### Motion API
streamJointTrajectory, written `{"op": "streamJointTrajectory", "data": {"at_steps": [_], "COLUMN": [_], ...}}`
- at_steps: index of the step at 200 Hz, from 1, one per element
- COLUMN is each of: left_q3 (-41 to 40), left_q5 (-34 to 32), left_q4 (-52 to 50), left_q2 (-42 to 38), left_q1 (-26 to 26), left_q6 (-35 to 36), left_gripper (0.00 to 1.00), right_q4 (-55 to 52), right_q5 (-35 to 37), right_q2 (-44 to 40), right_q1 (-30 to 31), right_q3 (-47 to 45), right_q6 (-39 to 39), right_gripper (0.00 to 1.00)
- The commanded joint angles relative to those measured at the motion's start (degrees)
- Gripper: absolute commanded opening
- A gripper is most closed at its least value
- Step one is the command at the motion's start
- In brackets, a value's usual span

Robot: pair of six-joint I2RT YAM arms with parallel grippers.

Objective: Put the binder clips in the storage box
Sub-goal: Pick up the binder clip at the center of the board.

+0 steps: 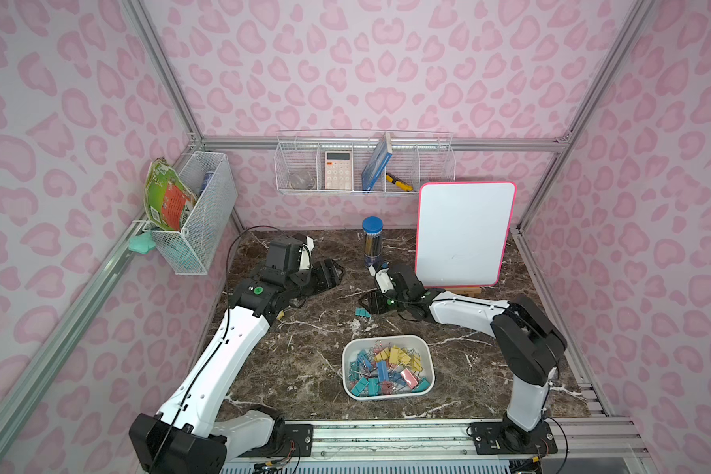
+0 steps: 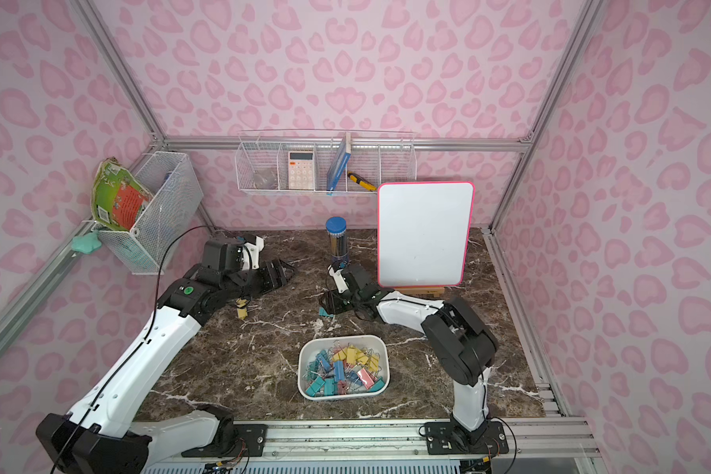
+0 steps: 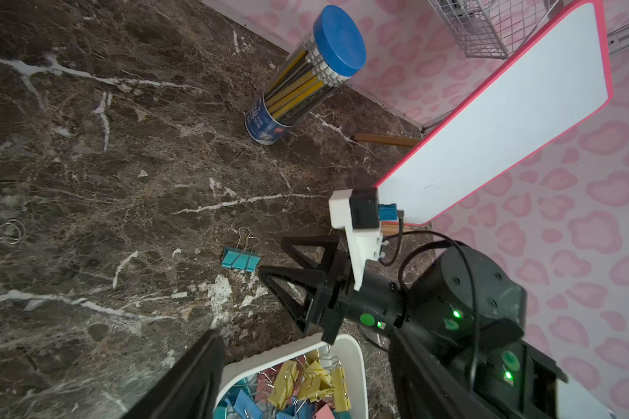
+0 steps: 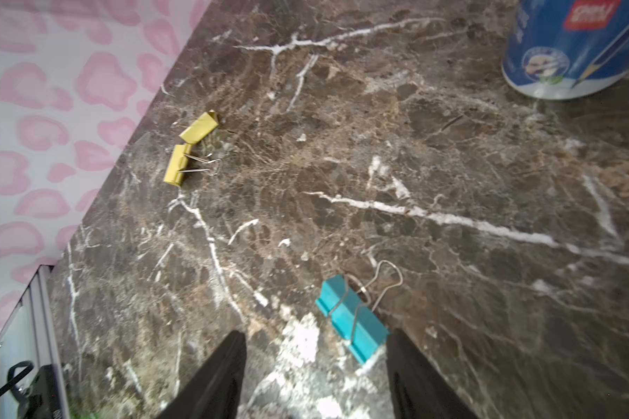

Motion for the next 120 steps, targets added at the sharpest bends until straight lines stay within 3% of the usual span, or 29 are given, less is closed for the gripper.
{"op": "streamJointTrajectory", "data": {"at_steps": [1, 11, 21, 46, 66, 82, 120], "left_q3": [-0.96, -1.39, -1.53, -1.43, -0.91, -0.91, -1.09], "left_q5": [-1.73, -1.86, -1.67, -1.75, -2.35, -3.12, -6.99], "left_q4": [-1.75, -1.72, -1.74, -1.87, -2.52, -2.74, -4.41], "left_q2": [-1.04, -1.36, -1.49, -1.41, -1.06, -0.66, -0.19], "left_q1": [0.14, 0.18, 0.23, 0.30, 0.44, 0.58, 2.75], "left_q6": [1.22, 1.06, 1.03, 1.21, 0.97, 0.68, 1.09], "left_gripper": [0.77, 0.77, 0.77, 0.77, 0.78, 0.78, 0.82], "right_q4": [1.32, 1.20, 1.86, 5.81, 5.85, 8.29, 10.95], "right_q5": [-2.01, -3.30, -4.34, -5.78, -6.52, -7.54, -4.56], "right_q2": [4.33, 6.78, 8.30, 8.74, 8.58, 7.54, -5.34], "right_q1": [-1.04, -1.58, -1.73, -1.78, -1.78, -1.86, -0.12], "right_q3": [3.10, 4.83, 5.45, 4.15, 3.56, 1.81, -5.49], "right_q6": [0.63, 0.99, 1.54, 3.54, 4.10, 4.84, 5.74], "right_gripper": [0.69, 0.67, 0.58, 0.22, 0.18, 0.00, 0.00]}}
